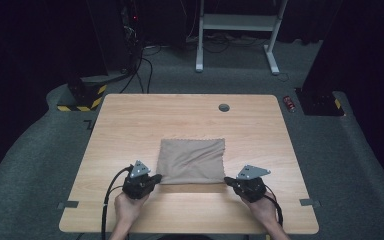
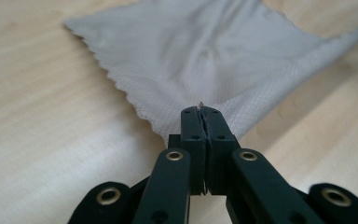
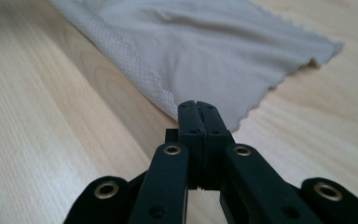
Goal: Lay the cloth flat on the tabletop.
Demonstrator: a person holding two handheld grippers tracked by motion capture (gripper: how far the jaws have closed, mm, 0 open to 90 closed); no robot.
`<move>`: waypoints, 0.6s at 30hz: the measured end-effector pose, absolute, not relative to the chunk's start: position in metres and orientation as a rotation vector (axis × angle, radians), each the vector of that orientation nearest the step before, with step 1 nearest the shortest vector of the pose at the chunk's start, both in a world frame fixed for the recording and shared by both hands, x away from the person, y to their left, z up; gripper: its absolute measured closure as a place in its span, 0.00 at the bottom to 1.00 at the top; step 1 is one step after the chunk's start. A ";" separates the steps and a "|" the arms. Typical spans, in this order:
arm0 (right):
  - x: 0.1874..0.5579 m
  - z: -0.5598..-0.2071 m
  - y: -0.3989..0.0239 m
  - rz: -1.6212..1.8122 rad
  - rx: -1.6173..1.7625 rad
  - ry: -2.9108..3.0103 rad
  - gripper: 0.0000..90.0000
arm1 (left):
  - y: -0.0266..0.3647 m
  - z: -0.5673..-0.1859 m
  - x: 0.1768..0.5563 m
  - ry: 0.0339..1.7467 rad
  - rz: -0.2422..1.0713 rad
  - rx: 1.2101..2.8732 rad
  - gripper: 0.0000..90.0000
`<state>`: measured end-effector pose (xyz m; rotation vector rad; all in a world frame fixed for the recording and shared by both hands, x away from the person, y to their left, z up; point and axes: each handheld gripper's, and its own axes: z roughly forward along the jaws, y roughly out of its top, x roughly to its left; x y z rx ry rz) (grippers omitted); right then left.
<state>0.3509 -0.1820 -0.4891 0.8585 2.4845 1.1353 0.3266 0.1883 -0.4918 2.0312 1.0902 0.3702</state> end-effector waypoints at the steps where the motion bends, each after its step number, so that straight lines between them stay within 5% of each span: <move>1: 0.351 -0.491 -0.182 1.134 0.863 2.500 0.99 | 0.188 -0.495 0.322 1.097 0.357 2.034 0.96; 18: 0.350 -0.508 -0.180 1.091 0.933 2.529 0.80 | 0.174 -0.494 0.325 1.158 0.424 2.011 0.59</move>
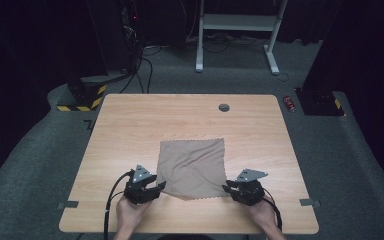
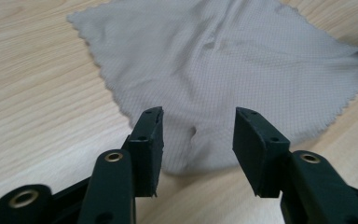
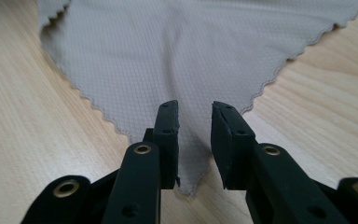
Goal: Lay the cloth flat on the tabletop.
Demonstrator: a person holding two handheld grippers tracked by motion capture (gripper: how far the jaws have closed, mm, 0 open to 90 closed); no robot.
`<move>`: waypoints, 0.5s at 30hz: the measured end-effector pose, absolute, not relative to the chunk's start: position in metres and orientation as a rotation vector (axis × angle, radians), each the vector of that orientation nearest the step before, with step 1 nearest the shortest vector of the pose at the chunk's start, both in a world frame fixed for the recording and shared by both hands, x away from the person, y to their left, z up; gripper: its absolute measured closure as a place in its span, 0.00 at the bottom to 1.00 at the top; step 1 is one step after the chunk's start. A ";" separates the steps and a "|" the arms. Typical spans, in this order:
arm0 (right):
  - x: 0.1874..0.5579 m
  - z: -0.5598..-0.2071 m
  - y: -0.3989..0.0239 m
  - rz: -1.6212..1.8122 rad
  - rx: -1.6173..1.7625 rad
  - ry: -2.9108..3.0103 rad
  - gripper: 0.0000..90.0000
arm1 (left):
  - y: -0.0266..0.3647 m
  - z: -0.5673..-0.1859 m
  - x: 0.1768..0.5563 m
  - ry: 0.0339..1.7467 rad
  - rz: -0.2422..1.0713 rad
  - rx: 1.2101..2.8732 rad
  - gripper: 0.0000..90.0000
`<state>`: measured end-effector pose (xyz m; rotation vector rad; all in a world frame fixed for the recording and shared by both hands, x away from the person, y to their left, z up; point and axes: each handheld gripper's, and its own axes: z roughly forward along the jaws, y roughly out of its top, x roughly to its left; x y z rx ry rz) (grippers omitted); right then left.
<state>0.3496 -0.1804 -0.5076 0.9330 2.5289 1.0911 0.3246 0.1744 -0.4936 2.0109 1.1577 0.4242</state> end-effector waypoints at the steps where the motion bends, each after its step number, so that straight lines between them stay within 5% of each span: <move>1: 0.350 -0.510 -0.178 1.073 0.927 2.532 0.81 | 0.171 -0.495 0.326 1.153 0.435 2.023 0.60; 8: 0.345 -0.515 -0.181 1.029 0.892 2.563 0.95 | 0.174 -0.508 0.317 1.142 0.409 2.145 0.74; 15: 0.342 -0.515 -0.183 1.034 0.883 2.572 0.96 | 0.195 -0.504 0.302 1.169 0.396 2.091 0.80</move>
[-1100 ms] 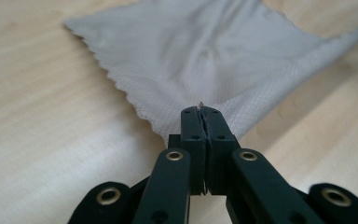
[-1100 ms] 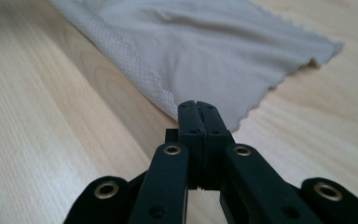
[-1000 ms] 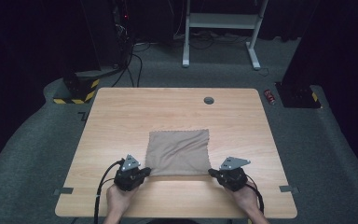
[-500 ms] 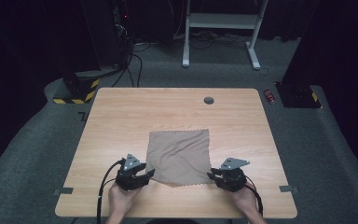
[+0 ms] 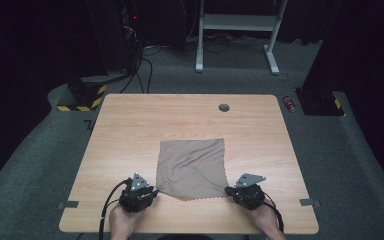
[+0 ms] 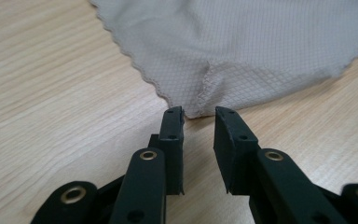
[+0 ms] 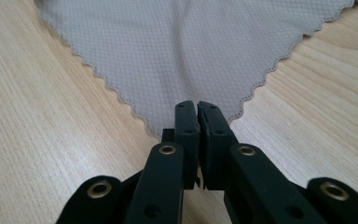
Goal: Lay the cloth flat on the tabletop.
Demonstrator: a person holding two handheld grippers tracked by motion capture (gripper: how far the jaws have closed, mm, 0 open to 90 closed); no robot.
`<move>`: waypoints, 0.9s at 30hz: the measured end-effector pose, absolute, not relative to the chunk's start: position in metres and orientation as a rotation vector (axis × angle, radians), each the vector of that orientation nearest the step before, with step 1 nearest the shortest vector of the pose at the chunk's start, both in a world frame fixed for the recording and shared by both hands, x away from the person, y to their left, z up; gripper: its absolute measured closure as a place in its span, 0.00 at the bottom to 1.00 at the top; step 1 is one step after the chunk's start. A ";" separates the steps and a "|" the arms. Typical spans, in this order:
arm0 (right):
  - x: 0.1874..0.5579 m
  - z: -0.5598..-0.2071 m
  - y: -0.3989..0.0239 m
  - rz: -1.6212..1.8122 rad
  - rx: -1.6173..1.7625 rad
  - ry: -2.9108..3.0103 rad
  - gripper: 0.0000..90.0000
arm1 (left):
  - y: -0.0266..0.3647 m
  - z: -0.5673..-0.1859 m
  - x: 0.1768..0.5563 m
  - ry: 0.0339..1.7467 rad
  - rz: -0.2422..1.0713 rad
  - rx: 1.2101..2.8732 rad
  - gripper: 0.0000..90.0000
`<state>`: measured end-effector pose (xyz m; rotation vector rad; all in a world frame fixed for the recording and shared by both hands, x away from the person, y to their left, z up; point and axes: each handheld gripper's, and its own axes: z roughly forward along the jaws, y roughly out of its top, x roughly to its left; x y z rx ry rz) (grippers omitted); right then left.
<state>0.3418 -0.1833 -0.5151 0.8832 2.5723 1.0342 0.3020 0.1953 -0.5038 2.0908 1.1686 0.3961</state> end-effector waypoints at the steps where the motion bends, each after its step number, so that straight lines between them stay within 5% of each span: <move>1: 0.342 -0.515 -0.182 1.037 0.887 2.573 0.96 | 0.195 -0.501 0.303 1.157 0.397 2.067 0.79; 5: 0.343 -0.513 -0.176 1.049 0.875 2.563 0.93 | 0.184 -0.493 0.316 1.174 0.452 2.028 0.66; 12: 0.351 -0.514 -0.173 1.045 0.927 2.523 0.86 | 0.155 -0.496 0.366 1.229 0.445 2.040 0.60; 27: 0.350 -0.517 -0.176 1.021 0.938 2.499 0.74 | 0.185 -0.505 0.323 1.204 0.407 2.121 0.58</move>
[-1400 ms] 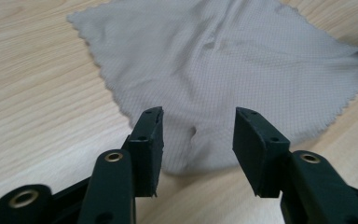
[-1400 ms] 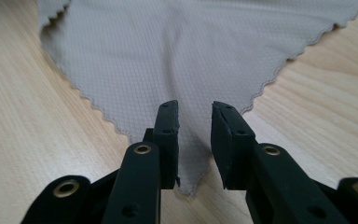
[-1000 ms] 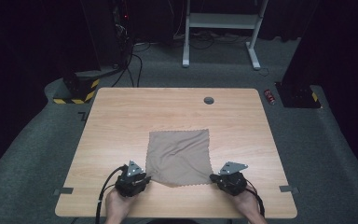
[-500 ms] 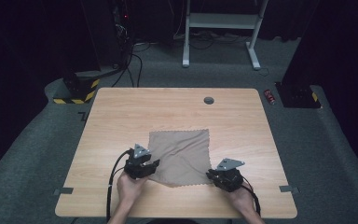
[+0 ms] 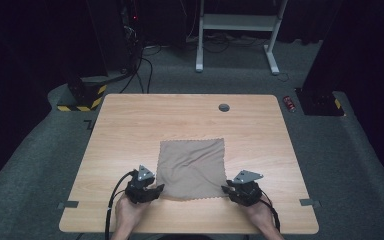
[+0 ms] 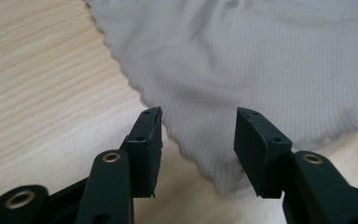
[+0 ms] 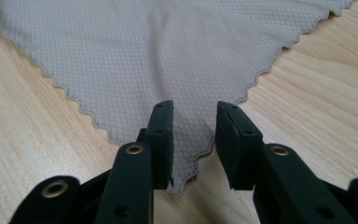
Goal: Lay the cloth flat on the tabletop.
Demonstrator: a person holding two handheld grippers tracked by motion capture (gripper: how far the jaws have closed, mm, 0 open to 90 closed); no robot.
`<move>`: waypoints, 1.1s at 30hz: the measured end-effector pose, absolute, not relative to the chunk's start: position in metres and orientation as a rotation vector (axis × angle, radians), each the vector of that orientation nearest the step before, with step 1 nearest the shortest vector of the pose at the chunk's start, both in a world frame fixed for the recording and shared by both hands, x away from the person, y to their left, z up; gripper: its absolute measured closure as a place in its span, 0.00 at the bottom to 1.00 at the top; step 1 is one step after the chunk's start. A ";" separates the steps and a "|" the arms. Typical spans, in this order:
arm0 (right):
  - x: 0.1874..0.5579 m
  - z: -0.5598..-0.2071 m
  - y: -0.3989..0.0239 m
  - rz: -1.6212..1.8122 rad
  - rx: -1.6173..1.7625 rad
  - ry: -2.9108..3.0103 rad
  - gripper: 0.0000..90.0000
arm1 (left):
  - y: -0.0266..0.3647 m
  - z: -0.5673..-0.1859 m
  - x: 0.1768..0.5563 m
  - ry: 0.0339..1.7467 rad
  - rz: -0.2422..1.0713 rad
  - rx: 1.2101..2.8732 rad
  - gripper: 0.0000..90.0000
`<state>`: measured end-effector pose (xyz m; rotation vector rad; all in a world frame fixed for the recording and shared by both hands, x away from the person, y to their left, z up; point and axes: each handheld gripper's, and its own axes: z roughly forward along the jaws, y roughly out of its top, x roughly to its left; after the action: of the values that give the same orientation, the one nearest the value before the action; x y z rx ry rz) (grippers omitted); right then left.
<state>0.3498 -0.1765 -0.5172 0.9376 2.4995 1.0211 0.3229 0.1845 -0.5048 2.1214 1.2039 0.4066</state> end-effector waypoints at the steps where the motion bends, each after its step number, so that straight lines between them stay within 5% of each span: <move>1: 0.350 -0.517 -0.177 1.020 0.941 2.501 0.75 | 0.187 -0.504 0.320 1.202 0.408 2.123 0.58; 16: 0.346 -0.517 -0.186 1.032 0.980 2.497 0.79 | 0.182 -0.513 0.302 1.196 0.440 2.153 0.57; 24: 0.340 -0.517 -0.185 1.026 0.931 2.519 0.98 | 0.190 -0.513 0.296 1.221 0.462 2.159 0.56; 33: 0.329 -0.513 -0.188 1.005 0.936 2.514 0.98 | 0.187 -0.513 0.296 1.204 0.460 2.136 0.56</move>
<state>0.3292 -0.1883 -0.5128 0.9361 2.5139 1.0053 0.2955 0.1873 -0.5130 2.1361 1.2045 0.4604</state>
